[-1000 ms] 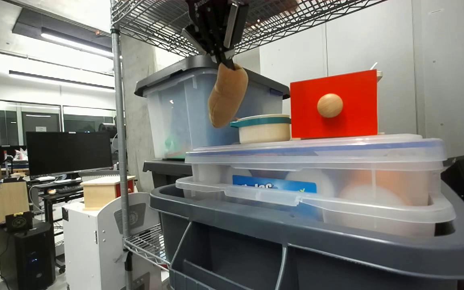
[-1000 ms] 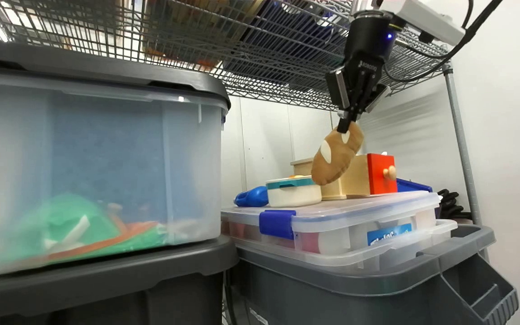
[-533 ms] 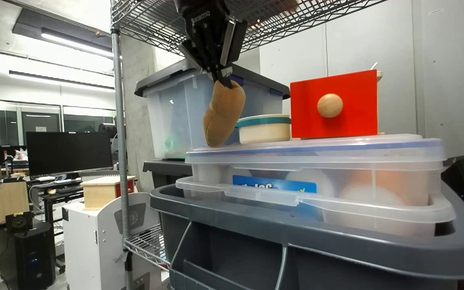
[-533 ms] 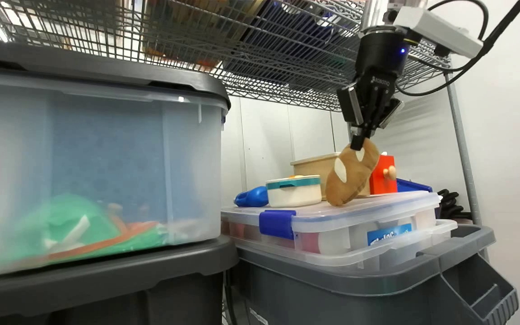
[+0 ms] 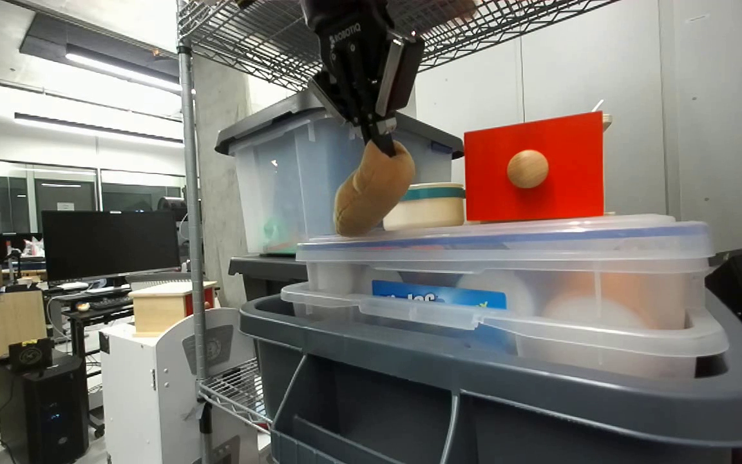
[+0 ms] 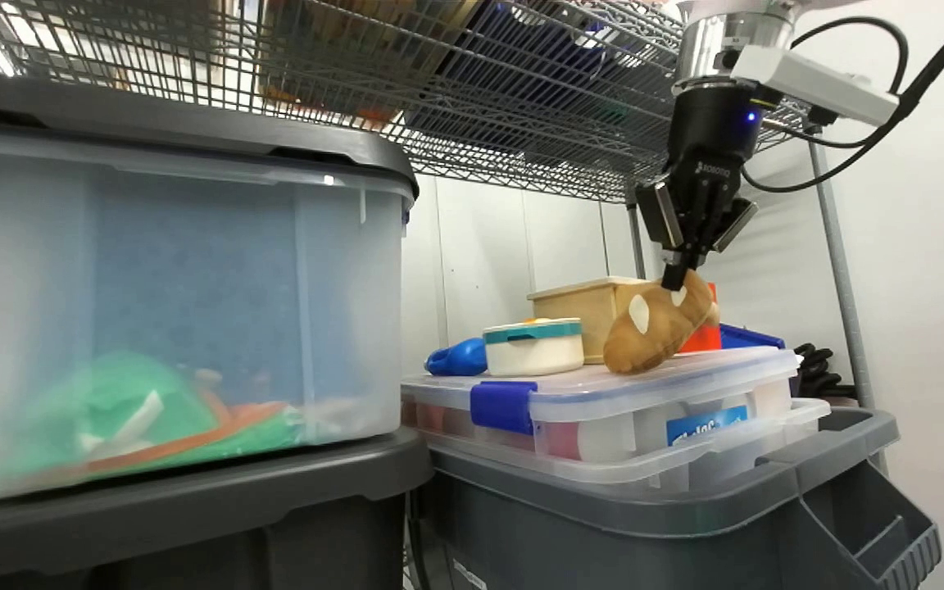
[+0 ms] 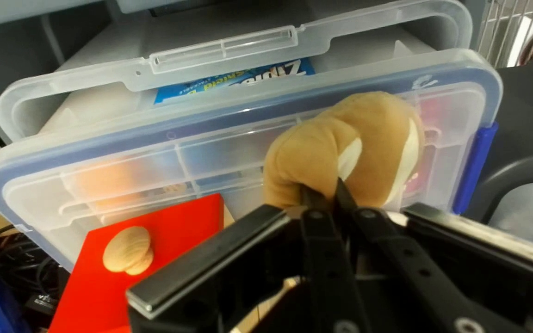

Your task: Remove the brown object from the chest drawer

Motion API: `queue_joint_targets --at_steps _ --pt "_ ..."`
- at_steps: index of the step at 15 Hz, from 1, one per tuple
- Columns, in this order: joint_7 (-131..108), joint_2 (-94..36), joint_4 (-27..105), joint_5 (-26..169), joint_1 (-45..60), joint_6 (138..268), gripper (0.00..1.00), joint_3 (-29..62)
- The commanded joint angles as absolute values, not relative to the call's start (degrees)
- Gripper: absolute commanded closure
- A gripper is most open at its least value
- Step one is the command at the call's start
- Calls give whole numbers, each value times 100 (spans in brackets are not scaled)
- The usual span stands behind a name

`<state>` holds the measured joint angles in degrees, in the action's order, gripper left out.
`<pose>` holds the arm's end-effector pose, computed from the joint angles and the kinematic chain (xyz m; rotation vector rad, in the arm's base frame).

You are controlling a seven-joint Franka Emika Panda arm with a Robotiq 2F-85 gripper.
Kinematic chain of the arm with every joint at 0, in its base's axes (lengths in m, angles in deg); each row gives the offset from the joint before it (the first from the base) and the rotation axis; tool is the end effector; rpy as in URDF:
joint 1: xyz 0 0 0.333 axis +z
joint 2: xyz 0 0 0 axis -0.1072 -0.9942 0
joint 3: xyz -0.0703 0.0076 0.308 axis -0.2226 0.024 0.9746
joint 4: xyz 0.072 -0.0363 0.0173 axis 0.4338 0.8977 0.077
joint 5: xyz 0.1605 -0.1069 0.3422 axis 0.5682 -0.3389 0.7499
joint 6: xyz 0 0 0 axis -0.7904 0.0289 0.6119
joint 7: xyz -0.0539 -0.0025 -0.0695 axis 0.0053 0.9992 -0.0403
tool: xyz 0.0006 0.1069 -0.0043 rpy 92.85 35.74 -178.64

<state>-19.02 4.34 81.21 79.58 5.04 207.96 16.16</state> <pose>0.4838 -0.0443 0.4898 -3.0129 0.1545 -0.5947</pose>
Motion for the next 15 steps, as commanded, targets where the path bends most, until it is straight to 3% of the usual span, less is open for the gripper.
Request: queue_joint_targets --at_steps 1,10,11,12,15 --pt "-1765 65 7773 7986 403 20877 98 1575" --pt "-2029 -477 7336 8064 428 20924 98 1584" --pt "-2034 -467 7320 8064 428 20898 68 1590" --pt "-2007 -469 7296 8041 425 20890 66 1602" --pt "-1982 -487 7246 8004 415 20897 45 1613"
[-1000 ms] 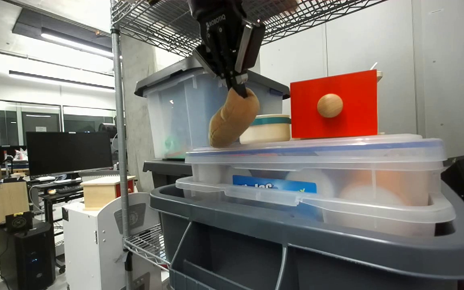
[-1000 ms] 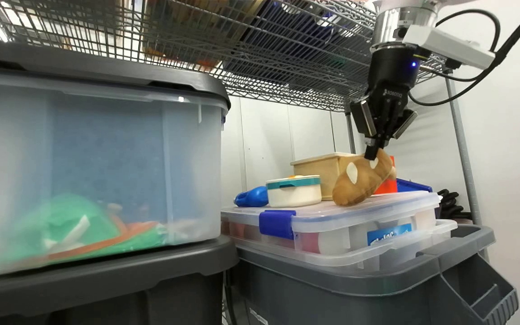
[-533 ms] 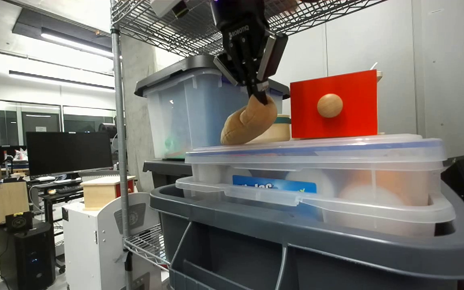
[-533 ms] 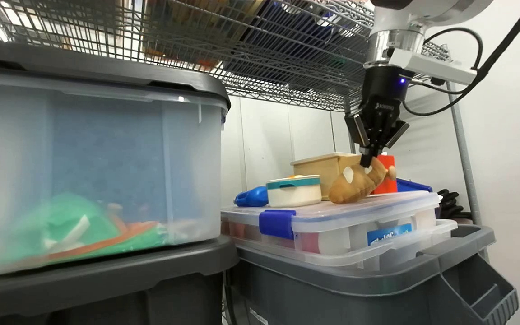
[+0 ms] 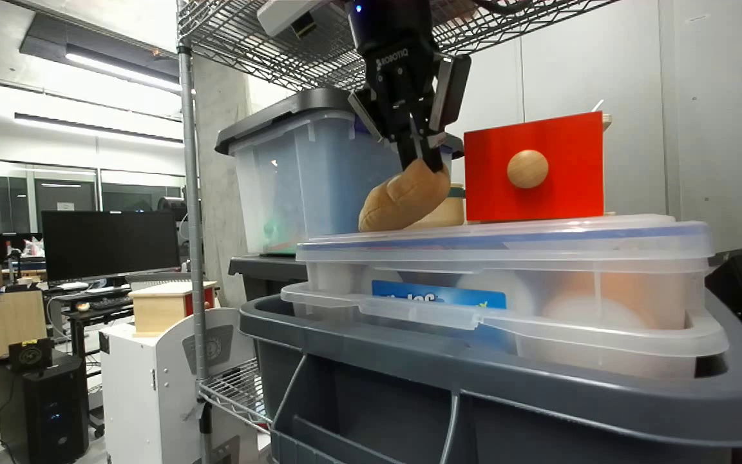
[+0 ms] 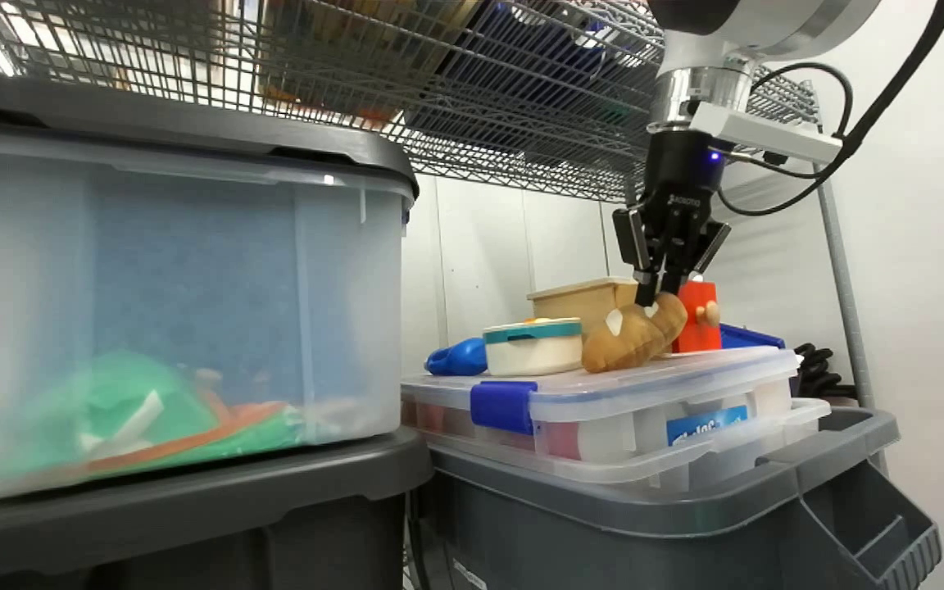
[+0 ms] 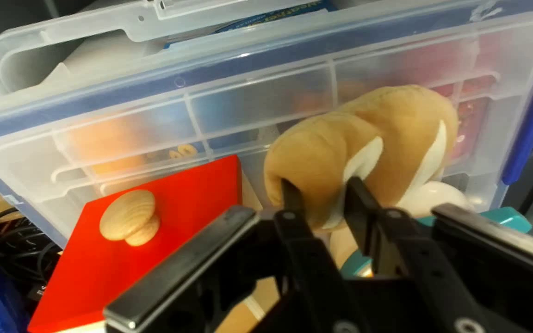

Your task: Remove the brown object from the chest drawer

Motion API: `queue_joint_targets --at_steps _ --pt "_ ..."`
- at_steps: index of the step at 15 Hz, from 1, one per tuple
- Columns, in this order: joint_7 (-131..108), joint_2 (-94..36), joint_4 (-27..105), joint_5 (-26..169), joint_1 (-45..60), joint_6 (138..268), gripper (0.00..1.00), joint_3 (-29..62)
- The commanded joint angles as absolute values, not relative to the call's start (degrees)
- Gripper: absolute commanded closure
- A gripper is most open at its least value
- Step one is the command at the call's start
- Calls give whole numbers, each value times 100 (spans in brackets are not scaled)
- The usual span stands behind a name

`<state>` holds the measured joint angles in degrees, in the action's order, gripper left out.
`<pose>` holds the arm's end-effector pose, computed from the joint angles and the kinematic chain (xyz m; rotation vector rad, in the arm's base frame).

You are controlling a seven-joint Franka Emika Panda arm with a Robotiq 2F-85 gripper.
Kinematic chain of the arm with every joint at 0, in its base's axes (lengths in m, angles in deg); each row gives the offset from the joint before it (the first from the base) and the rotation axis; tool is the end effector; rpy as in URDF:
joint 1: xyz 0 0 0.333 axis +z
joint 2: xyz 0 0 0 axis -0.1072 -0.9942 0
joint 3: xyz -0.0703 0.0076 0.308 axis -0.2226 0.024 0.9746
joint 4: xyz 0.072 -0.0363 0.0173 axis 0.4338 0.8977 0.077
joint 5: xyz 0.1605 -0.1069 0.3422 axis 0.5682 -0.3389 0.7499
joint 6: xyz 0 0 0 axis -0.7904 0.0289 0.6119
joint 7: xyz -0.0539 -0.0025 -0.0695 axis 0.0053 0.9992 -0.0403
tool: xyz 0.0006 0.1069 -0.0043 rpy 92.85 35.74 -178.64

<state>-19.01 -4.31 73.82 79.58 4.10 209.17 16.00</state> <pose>0.5294 -0.0583 0.4800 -3.0257 0.1875 -0.5968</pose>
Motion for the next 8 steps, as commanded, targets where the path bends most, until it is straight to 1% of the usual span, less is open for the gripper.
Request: queue_joint_targets --at_steps 1,4,6,7,8 --pt "-1984 -479 7249 7999 414 20911 39 1614" --pt "-1941 -491 7262 7954 407 20966 16 1631" --pt "-1931 -492 7248 7954 407 20963 3 1635" --pt "-1932 -485 7244 7955 406 20961 0 1635" --pt "-1934 -476 7238 7956 405 20955 0 1634"
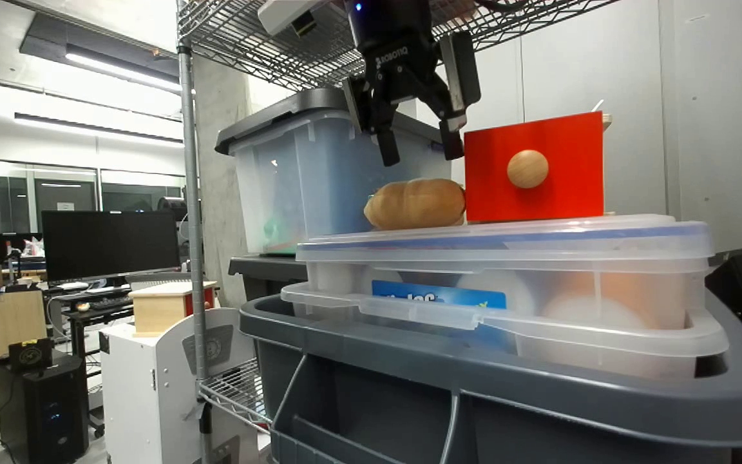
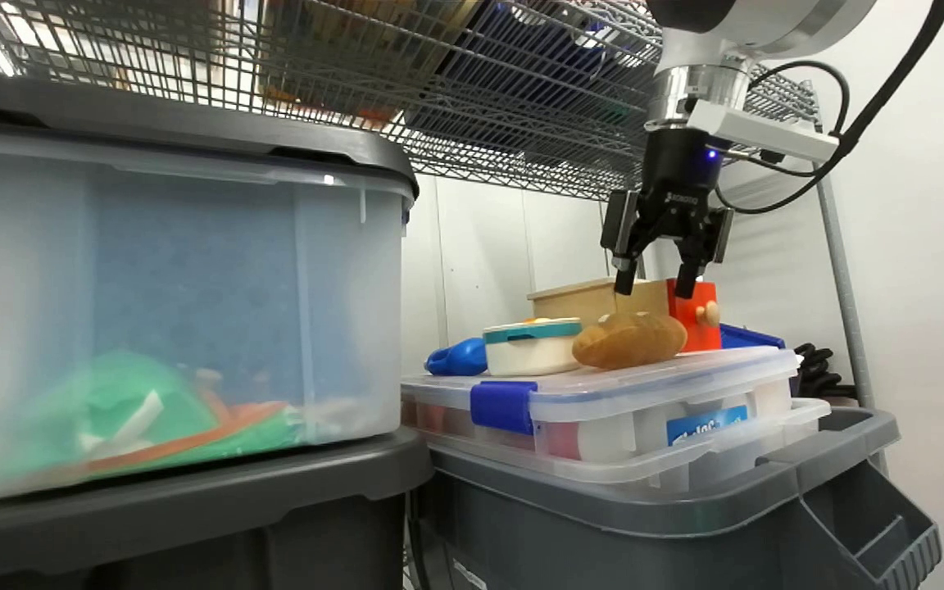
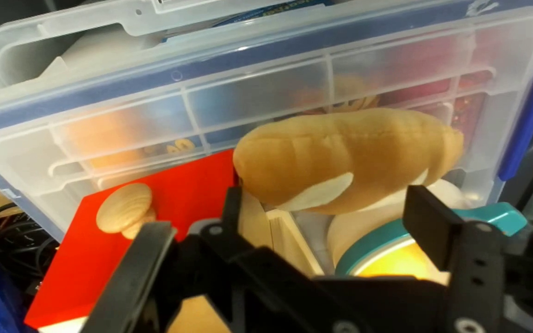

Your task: Remove the brown object from the chest drawer

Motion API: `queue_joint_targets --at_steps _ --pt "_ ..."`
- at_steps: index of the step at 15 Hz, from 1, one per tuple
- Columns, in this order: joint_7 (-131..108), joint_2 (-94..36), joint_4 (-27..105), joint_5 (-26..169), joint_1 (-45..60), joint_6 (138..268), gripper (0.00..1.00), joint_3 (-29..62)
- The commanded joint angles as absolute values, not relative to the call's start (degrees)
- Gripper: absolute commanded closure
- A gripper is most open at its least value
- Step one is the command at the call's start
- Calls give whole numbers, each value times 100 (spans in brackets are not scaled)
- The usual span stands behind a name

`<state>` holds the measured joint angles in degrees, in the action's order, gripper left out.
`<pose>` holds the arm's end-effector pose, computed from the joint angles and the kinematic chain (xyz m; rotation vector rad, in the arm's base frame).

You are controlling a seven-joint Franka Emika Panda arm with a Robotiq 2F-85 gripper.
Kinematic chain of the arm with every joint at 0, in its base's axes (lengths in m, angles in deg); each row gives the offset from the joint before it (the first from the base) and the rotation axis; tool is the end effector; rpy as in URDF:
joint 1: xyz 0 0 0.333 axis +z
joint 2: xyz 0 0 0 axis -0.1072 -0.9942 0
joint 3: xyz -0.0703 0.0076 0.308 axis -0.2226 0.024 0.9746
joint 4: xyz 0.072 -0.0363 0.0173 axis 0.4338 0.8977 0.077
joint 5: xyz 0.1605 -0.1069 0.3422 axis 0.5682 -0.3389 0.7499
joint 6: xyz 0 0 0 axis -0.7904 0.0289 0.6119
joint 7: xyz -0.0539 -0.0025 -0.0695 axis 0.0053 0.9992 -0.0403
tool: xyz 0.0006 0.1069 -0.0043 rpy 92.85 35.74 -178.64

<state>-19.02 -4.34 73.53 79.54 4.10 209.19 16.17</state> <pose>0.5306 -0.0568 0.4824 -3.0253 0.1818 -0.6042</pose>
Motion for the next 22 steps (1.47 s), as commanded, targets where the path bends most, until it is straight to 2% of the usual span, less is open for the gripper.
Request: queue_joint_targets --at_steps 1,11,22 --pt "-1936 -468 7229 7958 404 20946 0 1632" --pt "-1966 -54 7404 8038 493 20785 0 1711" --pt "-2034 1443 8058 7933 571 19546 0 1719"
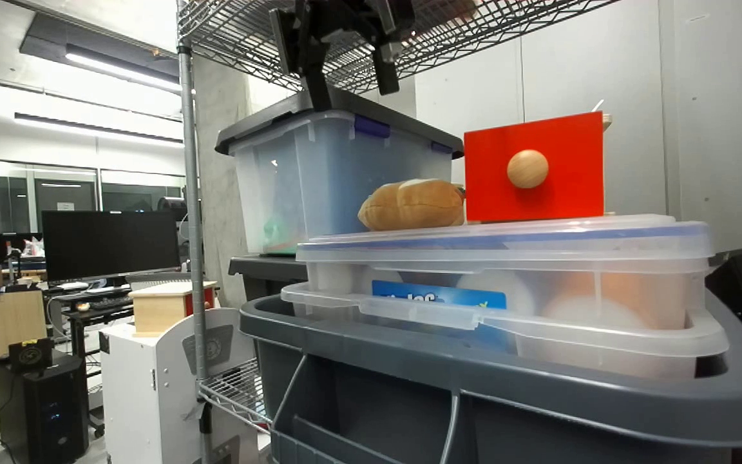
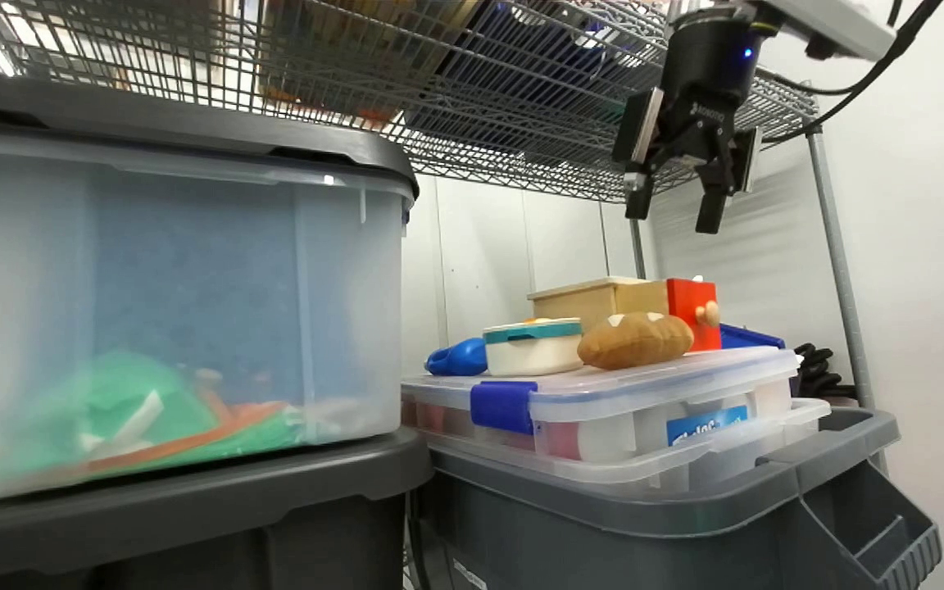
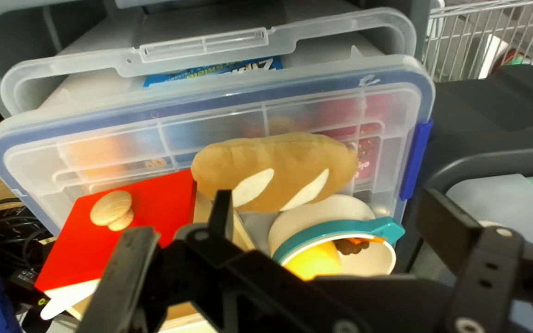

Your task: Remove the brown object from the chest drawer

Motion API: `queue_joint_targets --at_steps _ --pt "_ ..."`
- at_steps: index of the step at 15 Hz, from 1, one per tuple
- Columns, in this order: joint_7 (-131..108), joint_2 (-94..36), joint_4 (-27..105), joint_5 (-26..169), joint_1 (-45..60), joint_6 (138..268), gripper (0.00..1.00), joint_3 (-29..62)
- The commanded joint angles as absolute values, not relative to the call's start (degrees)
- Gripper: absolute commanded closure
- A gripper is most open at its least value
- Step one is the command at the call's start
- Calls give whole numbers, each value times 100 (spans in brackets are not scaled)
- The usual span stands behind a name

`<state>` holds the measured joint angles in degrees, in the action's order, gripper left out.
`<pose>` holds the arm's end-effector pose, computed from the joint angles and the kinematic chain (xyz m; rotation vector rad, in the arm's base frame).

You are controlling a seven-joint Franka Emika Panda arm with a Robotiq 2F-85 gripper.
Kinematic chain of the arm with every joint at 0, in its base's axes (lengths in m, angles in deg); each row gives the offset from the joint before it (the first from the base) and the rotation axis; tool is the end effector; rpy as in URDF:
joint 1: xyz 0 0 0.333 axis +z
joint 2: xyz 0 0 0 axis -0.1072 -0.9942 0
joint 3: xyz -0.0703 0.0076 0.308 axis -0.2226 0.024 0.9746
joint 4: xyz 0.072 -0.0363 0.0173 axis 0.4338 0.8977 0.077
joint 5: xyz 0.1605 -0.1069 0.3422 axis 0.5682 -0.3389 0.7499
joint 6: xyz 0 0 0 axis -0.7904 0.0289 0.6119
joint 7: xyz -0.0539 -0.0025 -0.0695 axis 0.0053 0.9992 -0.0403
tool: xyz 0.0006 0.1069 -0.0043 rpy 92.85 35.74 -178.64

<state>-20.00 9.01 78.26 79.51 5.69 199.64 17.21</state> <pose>0.4680 -0.0276 0.5374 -3.0119 0.0653 -0.5752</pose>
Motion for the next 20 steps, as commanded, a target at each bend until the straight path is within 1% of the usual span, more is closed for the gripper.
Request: queue_joint_targets --at_steps 1,5,12,20 --pt "-2007 1551 8093 7925 565 19406 0 1725" --pt "-1902 1866 8280 7842 531 18872 0 1782" --pt "-1547 2024 8607 7592 502 18052 0 1971" --pt "-1386 2011 8480 7501 527 17290 0 2031"
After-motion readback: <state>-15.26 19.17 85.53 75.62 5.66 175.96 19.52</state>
